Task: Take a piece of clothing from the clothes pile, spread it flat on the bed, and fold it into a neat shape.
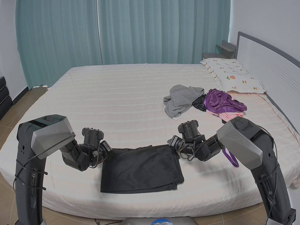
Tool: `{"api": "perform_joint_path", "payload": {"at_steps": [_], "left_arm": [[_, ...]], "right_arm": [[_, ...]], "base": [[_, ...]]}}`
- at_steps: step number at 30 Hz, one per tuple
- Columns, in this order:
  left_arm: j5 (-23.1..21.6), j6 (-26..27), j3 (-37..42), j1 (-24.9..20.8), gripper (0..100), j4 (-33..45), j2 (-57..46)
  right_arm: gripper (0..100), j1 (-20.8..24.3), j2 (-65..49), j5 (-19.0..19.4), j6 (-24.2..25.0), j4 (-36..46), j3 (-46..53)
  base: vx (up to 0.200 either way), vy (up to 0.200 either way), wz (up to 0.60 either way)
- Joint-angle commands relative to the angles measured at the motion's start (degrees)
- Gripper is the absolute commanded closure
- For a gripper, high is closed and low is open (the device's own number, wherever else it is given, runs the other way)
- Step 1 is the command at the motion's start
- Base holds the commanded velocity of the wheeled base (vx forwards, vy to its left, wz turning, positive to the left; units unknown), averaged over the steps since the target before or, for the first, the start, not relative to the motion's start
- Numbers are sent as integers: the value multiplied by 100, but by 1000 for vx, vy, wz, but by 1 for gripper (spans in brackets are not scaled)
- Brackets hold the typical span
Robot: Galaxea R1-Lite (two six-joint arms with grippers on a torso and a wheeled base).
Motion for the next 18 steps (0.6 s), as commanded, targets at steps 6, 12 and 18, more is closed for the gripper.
{"api": "perform_joint_path", "payload": {"at_steps": [6,12,18], "left_arm": [[14,15,46,42,100,-7,11],[32,24,-15,103,100,-33,20],[32,42,-33,121,100,-33,55]], "right_arm": [[100,-30,137,-208,3,-59,-203],[100,-127,164,-234,29,-199,-194],[100,-118,190,-225,47,-217,-212]], "base": [[0,0,0],[0,0,0],[0,0,0]]}}
